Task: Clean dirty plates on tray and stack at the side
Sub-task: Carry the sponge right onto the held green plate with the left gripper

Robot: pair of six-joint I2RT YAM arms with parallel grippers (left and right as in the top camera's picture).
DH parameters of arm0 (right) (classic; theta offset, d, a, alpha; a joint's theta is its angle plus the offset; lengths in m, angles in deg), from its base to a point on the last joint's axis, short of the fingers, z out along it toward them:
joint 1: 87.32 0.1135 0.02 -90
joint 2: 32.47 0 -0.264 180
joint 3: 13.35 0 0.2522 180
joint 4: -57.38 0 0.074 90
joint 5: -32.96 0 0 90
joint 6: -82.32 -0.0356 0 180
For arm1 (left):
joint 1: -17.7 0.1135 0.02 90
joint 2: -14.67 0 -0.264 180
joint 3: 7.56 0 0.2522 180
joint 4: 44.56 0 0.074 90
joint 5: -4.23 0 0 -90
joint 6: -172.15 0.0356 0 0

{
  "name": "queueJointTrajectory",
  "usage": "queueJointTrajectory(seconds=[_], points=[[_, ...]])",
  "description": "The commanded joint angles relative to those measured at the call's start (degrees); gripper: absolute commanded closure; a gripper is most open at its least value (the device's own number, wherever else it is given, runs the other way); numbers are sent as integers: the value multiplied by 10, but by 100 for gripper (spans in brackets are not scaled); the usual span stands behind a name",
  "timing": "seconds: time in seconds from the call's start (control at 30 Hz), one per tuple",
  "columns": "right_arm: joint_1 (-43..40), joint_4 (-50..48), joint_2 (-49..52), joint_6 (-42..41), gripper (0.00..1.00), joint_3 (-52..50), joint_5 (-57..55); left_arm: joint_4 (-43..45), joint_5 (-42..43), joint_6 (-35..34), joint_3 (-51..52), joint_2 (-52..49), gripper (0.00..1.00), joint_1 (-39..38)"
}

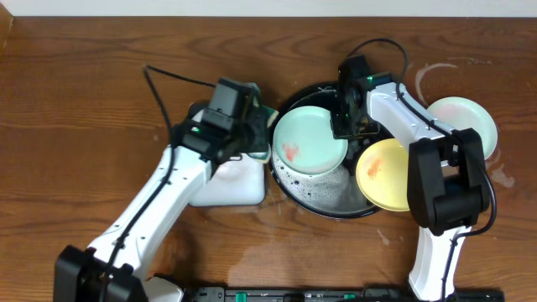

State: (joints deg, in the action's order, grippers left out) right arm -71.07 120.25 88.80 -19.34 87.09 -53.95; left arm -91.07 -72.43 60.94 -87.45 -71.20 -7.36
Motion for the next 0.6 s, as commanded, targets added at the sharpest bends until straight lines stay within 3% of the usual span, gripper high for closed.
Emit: queueJointTrajectory(seconds=[0.0, 0.2, 0.57], points=[[0, -15, 14, -5, 99, -21, -14, 4, 3, -5, -14, 5, 92, -7], [-1, -15, 14, -5, 99, -21, -12, 42, 1, -13, -16, 4, 93, -9], [-2, -2, 13, -21, 99, -19, -11, 150, -3, -185, -16, -93, 93, -34]])
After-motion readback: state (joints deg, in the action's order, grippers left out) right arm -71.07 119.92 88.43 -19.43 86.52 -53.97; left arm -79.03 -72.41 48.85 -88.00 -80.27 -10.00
